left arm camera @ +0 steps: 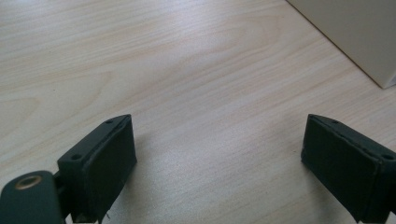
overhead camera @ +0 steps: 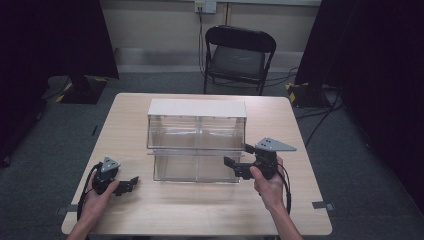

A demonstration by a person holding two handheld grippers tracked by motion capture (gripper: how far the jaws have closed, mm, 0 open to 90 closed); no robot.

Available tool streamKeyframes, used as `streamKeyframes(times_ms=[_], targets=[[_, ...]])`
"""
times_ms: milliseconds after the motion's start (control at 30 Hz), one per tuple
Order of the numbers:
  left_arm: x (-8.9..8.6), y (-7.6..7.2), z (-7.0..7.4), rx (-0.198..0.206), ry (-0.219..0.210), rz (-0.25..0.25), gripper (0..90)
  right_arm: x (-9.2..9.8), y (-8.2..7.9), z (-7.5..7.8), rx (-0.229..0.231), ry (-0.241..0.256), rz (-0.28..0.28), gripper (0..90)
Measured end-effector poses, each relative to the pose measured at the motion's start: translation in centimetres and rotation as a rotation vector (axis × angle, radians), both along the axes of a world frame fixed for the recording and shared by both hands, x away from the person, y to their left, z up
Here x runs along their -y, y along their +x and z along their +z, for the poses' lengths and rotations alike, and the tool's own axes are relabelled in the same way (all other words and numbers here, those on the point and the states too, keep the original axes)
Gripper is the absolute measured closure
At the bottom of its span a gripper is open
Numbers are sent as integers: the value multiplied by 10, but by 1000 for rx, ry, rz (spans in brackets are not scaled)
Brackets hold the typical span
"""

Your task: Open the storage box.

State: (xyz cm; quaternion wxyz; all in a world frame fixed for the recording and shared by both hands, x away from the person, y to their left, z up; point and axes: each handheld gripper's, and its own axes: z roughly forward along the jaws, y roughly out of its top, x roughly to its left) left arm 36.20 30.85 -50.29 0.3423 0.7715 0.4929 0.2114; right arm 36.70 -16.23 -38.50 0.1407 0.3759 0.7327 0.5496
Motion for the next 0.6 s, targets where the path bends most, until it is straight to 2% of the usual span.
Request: streamKeyframes(times_ms=[600], targets=[[0, 0, 0, 0, 0, 0, 94, 0, 0, 0, 0, 4, 2, 139]])
